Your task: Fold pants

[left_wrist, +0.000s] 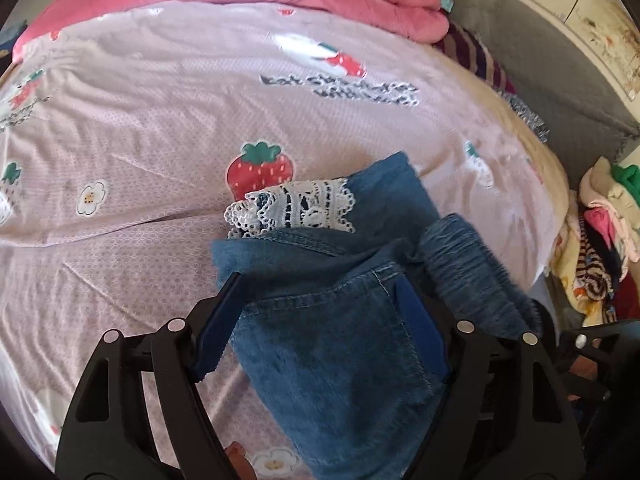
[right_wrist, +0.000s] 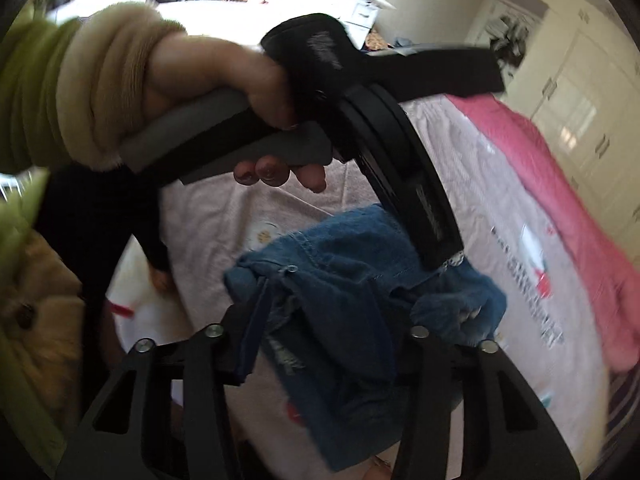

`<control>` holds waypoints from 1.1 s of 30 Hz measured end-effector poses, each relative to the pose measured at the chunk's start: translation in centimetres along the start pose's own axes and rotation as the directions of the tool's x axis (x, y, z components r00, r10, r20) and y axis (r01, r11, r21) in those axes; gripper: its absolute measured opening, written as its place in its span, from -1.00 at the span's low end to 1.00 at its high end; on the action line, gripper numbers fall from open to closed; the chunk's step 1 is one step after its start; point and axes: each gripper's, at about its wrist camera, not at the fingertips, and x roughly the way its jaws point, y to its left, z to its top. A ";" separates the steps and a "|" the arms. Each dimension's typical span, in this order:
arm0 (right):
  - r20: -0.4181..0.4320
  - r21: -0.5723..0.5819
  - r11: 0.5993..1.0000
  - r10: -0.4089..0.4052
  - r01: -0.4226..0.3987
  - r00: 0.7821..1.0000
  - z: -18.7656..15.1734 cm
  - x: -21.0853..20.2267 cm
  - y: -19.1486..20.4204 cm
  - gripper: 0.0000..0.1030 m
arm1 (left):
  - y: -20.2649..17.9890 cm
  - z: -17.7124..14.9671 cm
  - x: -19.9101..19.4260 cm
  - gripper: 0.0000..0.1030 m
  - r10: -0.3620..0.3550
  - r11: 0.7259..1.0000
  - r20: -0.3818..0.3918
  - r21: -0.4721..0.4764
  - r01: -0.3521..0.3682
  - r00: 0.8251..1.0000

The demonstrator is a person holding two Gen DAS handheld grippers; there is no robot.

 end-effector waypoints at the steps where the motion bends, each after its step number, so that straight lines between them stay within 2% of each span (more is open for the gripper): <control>1: -0.002 -0.031 0.999 -0.015 0.015 1.000 0.0 0.4 0.1 -0.19 | 0.0 0.1 0.3 0.35 0.007 1.000 -0.004 0.001 -0.007 1.000; 4: -0.008 -0.109 0.991 -0.074 0.072 0.997 -0.5 0.9 0.9 -0.23 | 0.0 0.0 1.0 0.35 0.030 0.999 -0.010 0.017 -0.030 0.999; 5: -0.011 -0.124 0.989 -0.081 0.079 0.997 -0.7 1.2 1.0 -0.31 | -0.1 0.0 1.3 0.35 0.037 0.999 -0.011 0.020 -0.037 0.999; 8: -0.017 -0.103 0.993 -0.051 0.048 0.999 -1.7 1.4 1.1 -0.66 | 0.0 0.0 1.8 0.35 0.041 0.999 -0.013 0.013 -0.041 0.999; 12: 0.022 -0.026 1.000 0.004 -0.004 1.000 -3.5 -0.4 0.6 -0.84 | 0.0 0.1 1.9 0.36 0.043 0.999 -0.007 0.020 -0.043 0.999; 19: 0.023 0.072 0.996 0.049 -0.051 0.999 -6.5 -1.4 1.2 -0.86 | 0.1 0.1 2.1 0.40 0.037 0.999 0.003 0.013 -0.037 0.999; 23: 0.080 0.078 0.996 0.043 -0.050 0.996 -5.4 -2.8 1.9 -0.75 | 0.0 0.2 2.2 0.40 0.044 0.999 0.002 0.015 -0.044 0.999; 28: 0.182 -0.021 0.998 0.059 -0.056 0.982 -1.7 -3.6 3.5 -0.69 | 0.0 0.3 2.3 0.40 0.044 0.999 -0.005 0.023 -0.044 0.999; 33: 0.144 -0.137 0.990 0.063 -0.044 0.988 0.8 -0.7 5.0 -0.56 | 0.0 0.3 2.3 0.40 0.047 0.998 -0.003 0.030 -0.047 0.999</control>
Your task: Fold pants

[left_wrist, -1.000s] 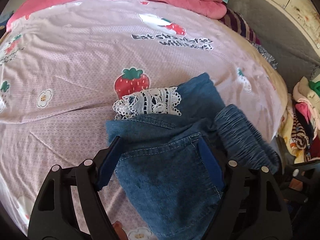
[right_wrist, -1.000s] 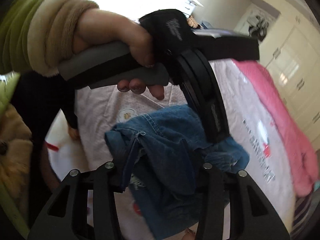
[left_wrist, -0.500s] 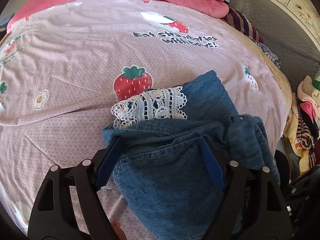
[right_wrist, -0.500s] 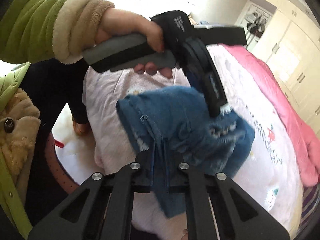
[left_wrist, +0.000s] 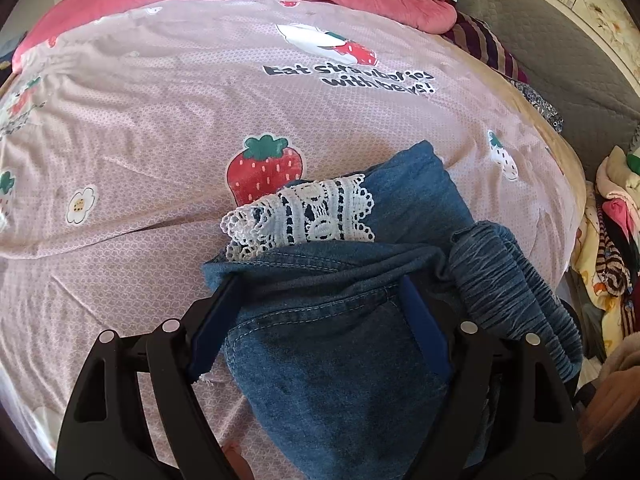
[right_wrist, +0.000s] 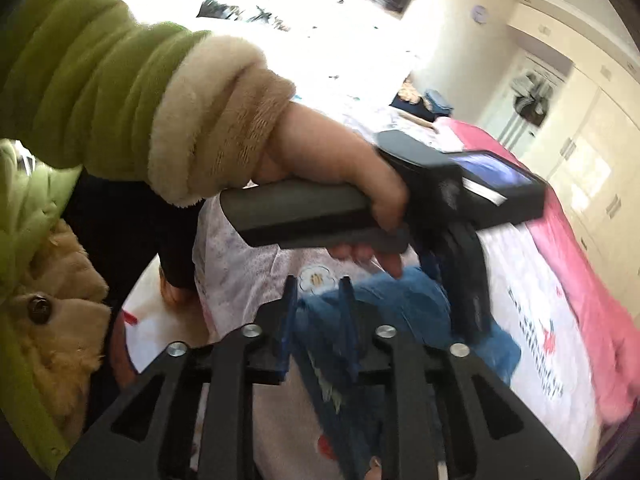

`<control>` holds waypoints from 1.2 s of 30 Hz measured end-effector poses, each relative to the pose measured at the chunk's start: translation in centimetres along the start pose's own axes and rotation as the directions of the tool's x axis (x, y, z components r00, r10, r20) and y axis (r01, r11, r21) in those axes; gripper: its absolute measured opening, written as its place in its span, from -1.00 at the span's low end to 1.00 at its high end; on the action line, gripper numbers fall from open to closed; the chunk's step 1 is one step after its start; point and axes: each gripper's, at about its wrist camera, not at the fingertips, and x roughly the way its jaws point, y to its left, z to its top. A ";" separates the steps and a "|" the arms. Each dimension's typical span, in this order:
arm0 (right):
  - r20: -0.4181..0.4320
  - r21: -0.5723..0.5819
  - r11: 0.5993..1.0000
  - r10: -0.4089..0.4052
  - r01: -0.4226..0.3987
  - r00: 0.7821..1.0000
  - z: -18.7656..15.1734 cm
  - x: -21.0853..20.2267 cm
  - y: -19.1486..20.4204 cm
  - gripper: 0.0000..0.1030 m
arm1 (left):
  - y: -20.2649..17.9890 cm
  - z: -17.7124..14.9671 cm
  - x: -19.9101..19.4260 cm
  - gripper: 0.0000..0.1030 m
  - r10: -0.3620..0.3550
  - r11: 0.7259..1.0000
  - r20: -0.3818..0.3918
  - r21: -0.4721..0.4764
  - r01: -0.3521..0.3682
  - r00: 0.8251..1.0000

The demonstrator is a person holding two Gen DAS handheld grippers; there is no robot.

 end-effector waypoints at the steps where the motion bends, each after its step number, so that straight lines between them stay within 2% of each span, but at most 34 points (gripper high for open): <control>1: -0.026 -0.023 1.000 -0.002 0.001 1.000 0.2 0.9 0.1 -0.56 | 0.1 0.0 0.0 0.40 -0.001 1.000 0.000 0.001 0.001 1.000; 4: -0.109 -0.078 0.997 -0.009 0.001 0.994 -0.2 3.0 0.3 -0.56 | 0.1 0.1 0.0 0.40 -0.003 1.000 0.002 0.003 0.003 1.000; 6: -0.169 -0.053 0.998 0.020 -0.029 0.985 -0.6 4.2 0.2 -0.61 | 0.0 0.0 0.0 0.40 -0.002 1.000 0.004 0.003 0.002 1.000; 8: -0.183 -0.021 0.998 0.047 -0.051 0.982 -1.0 4.6 0.3 -0.72 | 0.1 -0.1 0.1 0.41 -0.002 1.000 0.011 0.002 0.002 1.000; 9: -0.181 -0.008 0.998 0.064 -0.067 0.981 -1.0 4.4 0.3 -0.84 | 0.1 -0.1 0.1 0.41 -0.001 1.000 0.014 0.002 0.001 1.000; 15: -0.113 0.110 0.983 0.157 -0.145 0.981 -2.0 2.5 -0.5 -0.85 | 0.1 -0.3 0.0 0.42 0.004 1.000 0.022 -0.003 -0.004 1.000; 17: -0.092 0.139 0.969 0.219 -0.205 0.971 -2.6 1.9 -0.2 -1.00 | 0.0 -0.3 0.1 0.42 0.008 1.000 0.025 -0.002 -0.008 1.000; 20: -0.149 0.128 0.976 0.196 -0.177 0.969 -3.5 2.4 1.1 -1.00 | -0.1 -0.3 0.2 0.42 0.012 1.000 0.027 -0.002 -0.012 1.000; 21: -0.142 0.157 0.972 0.200 -0.178 0.970 -3.7 2.2 0.9 -1.00 | 0.0 -0.3 0.2 0.42 0.013 1.000 0.027 -0.001 -0.013 1.000; 23: -0.089 0.230 0.955 0.213 -0.188 0.973 -3.9 1.2 0.2 -1.00 | -0.1 -0.3 0.2 0.42 0.015 1.000 0.029 -0.001 -0.015 0.999; 25: 0.007 0.325 0.924 0.210 -0.200 0.978 -3.7 -0.5 -1.0 -1.00 | -0.2 -0.3 0.2 0.42 0.017 1.000 0.031 0.003 -0.017 0.999; 28: 0.097 0.397 0.903 0.138 -0.166 0.986 -3.3 -2.8 -2.8 -0.99 | -0.2 -0.3 0.2 0.42 0.021 1.000 0.032 0.009 -0.022 0.999; 29: 0.113 0.419 0.896 0.108 -0.146 0.988 -3.2 -3.5 -3.5 -0.95 | -0.2 -0.3 0.2 0.42 0.023 1.000 0.032 0.008 -0.023 0.999; 30: 0.119 0.433 0.892 0.090 -0.134 0.989 -3.2 -4.0 -4.1 -0.82 | -0.2 -0.3 0.1 0.42 0.024 1.000 0.033 0.007 -0.024 0.999; 32: 0.105 0.478 0.874 0.042 -0.087 0.994 -3.4 -4.2 -5.4 -0.54 | -0.2 -0.3 0.1 0.42 0.026 1.000 0.035 0.007 -0.026 0.999; 33: 0.085 0.498 0.864 0.036 -0.074 0.996 -3.7 -3.9 -5.9 -0.48 | -0.3 -0.3 0.1 0.42 0.027 1.000 0.036 0.006 -0.028 0.999; 36: -0.004 0.538 0.842 0.037 -0.029 0.999 -4.7 -2.1 -6.5 -0.47 | -0.2 -0.4 0.0 0.42 0.027 1.000 0.039 0.003 -0.027 0.999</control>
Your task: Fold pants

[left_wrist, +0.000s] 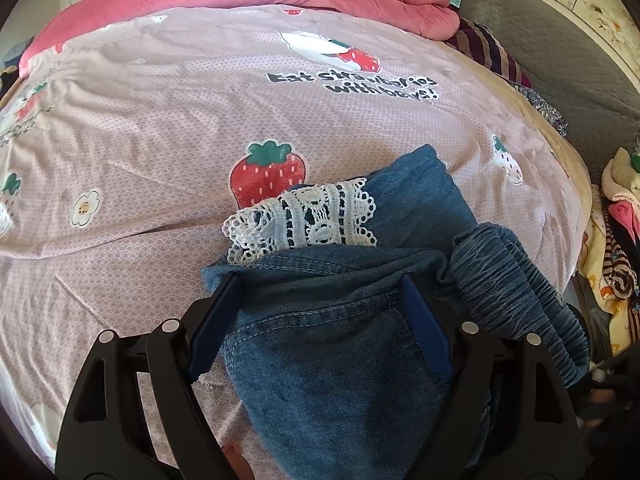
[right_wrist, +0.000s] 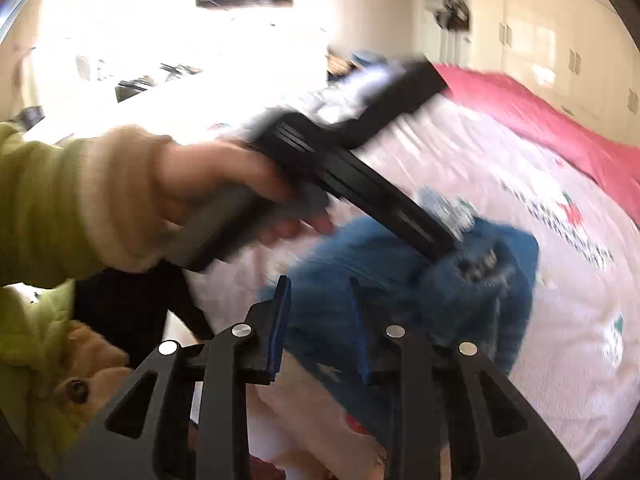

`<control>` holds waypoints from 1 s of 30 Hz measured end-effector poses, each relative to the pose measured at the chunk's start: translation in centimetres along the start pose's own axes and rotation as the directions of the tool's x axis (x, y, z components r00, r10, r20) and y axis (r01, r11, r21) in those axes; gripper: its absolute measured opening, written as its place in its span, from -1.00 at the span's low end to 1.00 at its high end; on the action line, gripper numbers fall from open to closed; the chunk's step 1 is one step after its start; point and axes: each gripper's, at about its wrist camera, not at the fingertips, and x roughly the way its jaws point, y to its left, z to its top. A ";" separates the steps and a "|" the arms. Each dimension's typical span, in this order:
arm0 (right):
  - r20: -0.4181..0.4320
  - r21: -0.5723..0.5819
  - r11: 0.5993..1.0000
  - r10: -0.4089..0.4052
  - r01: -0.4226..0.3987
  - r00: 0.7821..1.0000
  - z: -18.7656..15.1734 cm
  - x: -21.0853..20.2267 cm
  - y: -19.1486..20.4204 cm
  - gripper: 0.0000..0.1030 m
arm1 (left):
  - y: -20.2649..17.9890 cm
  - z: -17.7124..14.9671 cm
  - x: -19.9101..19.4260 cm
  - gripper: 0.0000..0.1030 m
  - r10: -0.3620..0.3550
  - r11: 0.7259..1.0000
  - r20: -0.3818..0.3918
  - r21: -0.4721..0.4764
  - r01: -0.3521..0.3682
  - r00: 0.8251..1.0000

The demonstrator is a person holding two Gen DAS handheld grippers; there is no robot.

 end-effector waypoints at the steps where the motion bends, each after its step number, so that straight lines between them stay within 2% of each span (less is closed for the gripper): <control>1: -0.040 0.019 1.000 -0.012 0.013 0.999 -0.5 0.9 -0.3 -0.47 | 0.0 0.0 0.0 0.42 -0.001 1.000 0.000 0.000 0.001 1.000; 3: -0.070 0.056 0.998 -0.007 0.011 0.998 -1.3 1.8 -0.5 -0.47 | 0.0 0.0 0.0 0.42 -0.004 1.000 0.000 0.003 0.004 1.000; 10: -0.037 0.179 0.983 0.043 -0.036 0.998 -2.5 0.3 -1.3 -0.45 | 0.2 -0.2 -1.9 0.42 -0.030 1.000 0.044 -0.008 0.030 0.999; 11: -0.026 0.194 0.980 0.049 -0.043 0.998 -2.4 -0.4 -1.4 -0.42 | 0.3 -0.3 -2.3 0.43 -0.026 1.000 0.054 -0.010 0.027 0.998; 14: 0.024 0.228 0.972 0.049 -0.054 0.998 -2.4 -2.3 -1.9 0.00 | 0.7 -0.6 -3.6 0.43 -0.016 1.000 0.084 -0.025 0.018 0.996; 17: 0.075 0.254 0.966 0.026 -0.044 0.997 -2.3 -4.3 -2.3 0.04 | 1.2 -1.2 -5.1 0.44 -0.019 0.999 0.112 -0.049 0.025 0.993; 21: 0.111 0.282 0.959 -0.017 -0.015 0.994 -2.1 -5.8 -3.0 0.19 | 1.7 -2.0 -6.6 0.48 -0.008 0.998 0.137 -0.068 0.018 0.990; 25: 0.129 0.296 0.955 -0.070 0.029 0.989 -2.3 -6.8 -3.7 0.24 | 1.8 -3.3 -8.6 0.51 0.003 0.997 0.168 -0.077 0.010 0.986; 30: 0.125 0.314 0.949 -0.043 0.001 0.991 -2.7 -6.6 -3.4 0.37 | 1.9 -5.0 -10.0 0.56 0.016 0.997 0.166 -0.078 -0.003 0.986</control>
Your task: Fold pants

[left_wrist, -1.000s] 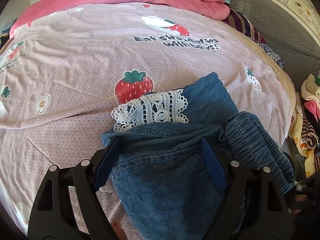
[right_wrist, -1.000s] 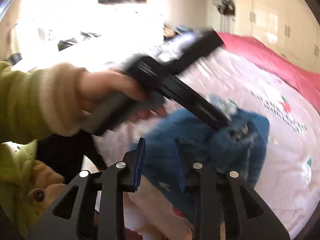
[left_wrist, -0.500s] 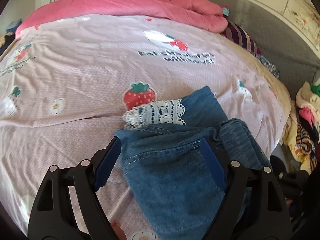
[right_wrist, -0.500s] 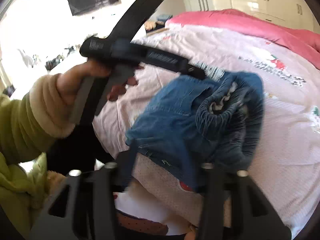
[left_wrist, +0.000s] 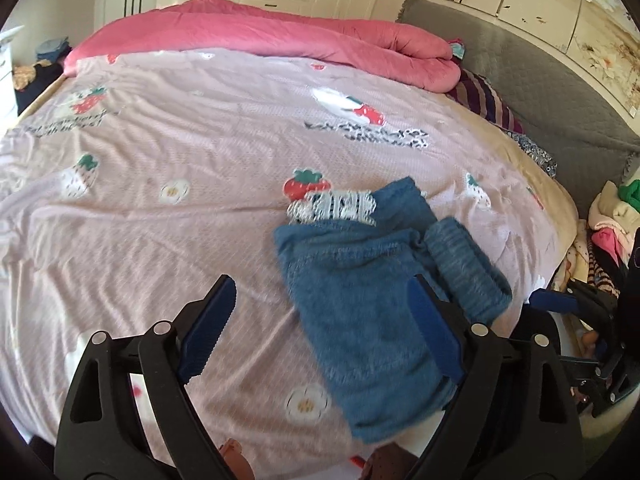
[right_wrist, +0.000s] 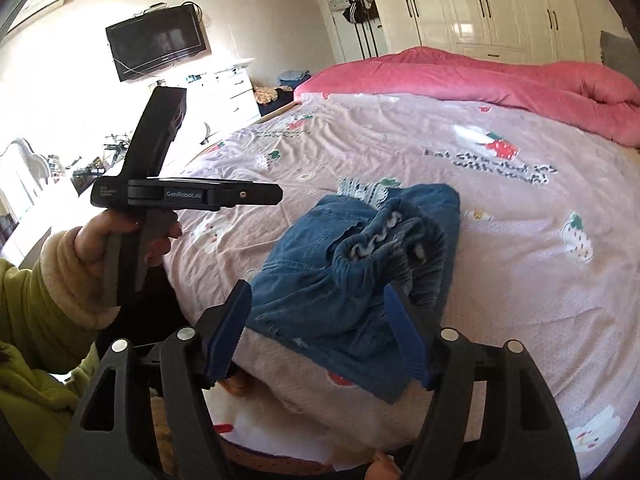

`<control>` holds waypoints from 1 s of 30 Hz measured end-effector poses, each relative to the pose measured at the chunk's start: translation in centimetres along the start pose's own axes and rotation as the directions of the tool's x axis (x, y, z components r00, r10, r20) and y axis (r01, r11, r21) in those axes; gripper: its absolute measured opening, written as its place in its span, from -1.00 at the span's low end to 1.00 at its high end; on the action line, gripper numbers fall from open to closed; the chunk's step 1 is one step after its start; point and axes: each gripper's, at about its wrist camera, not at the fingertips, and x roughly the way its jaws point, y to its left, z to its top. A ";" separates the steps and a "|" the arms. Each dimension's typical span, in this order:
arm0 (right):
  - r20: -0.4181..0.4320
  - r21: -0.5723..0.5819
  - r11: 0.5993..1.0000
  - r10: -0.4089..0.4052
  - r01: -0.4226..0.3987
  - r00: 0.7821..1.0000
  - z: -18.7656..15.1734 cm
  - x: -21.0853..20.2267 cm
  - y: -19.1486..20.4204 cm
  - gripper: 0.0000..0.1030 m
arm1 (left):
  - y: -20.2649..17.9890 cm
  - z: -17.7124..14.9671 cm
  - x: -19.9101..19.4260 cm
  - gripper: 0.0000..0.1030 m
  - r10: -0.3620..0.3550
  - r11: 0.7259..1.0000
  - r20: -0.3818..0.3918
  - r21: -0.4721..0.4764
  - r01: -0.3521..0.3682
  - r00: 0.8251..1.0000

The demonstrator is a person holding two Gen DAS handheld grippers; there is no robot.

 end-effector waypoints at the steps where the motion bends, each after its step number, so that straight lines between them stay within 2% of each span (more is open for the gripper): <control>1: -0.012 0.003 1.000 0.020 -0.020 1.000 -0.3 0.2 0.3 0.38 | 0.1 -0.2 0.0 0.57 -0.009 1.000 -0.007 -0.005 0.009 1.000; 4: -0.042 0.021 0.996 0.092 -0.091 0.995 -1.0 1.3 1.8 0.40 | 0.2 -0.5 0.8 0.57 -0.014 1.000 -0.040 -0.017 0.013 0.999; 6: -0.067 -0.015 0.993 0.118 -0.119 0.991 -1.6 2.4 3.7 0.40 | 0.4 -0.4 1.9 0.57 -0.038 0.999 -0.067 -0.031 0.036 0.997; 8: -0.089 -0.124 0.986 0.098 -0.109 0.991 -2.1 3.9 6.2 0.39 | 0.6 0.0 3.7 0.57 -0.075 0.996 -0.114 -0.046 0.070 0.991; 10: -0.104 -0.273 0.959 0.056 -0.082 0.993 -2.4 5.1 8.7 0.35 | 0.5 0.5 5.7 0.57 -0.076 0.997 -0.168 -0.032 0.071 0.983; 12: -0.114 -0.429 0.902 -0.010 -0.040 0.993 -2.7 6.5 10.8 0.08 | 0.2 1.0 7.2 0.57 -0.062 0.998 -0.209 0.004 0.064 0.976; 13: -0.117 -0.527 0.850 -0.057 -0.013 0.991 -2.9 7.4 12.0 0.00 | -0.1 1.4 8.0 0.57 -0.039 0.998 -0.229 0.039 0.050 0.973; 16: -0.111 -0.708 0.705 -0.145 0.024 0.983 -3.5 9.4 13.9 -0.30 | -0.6 2.0 9.2 0.57 -0.016 0.994 -0.251 0.102 0.043 0.968; 17: -0.108 -0.744 0.667 -0.166 0.031 0.980 -3.5 10.1 14.2 -0.39 | -0.8 2.1 9.5 0.57 -0.010 0.992 -0.254 0.119 0.042 0.967; 21: -0.107 -0.821 0.569 -0.247 0.054 0.963 -3.6 12.3 14.5 -0.60 | -0.9 2.2 9.9 0.57 -0.010 0.990 -0.248 0.131 0.044 0.969; 24: -0.131 -0.844 0.533 -0.299 0.051 0.945 -3.9 13.6 14.0 -0.73 | -0.8 1.9 10.2 0.54 -0.014 0.990 -0.244 0.130 0.047 0.970; 28: -0.178 -0.840 0.542 -0.313 0.022 0.933 -4.8 13.7 13.3 -0.87 | -0.9 1.7 10.4 0.35 -0.031 0.990 -0.238 0.128 0.063 0.971; 30: -0.185 -0.822 0.569 -0.303 0.022 0.935 -4.6 13.4 13.3 -0.89 | -0.9 1.6 10.4 0.31 -0.032 0.990 -0.235 0.128 0.064 0.972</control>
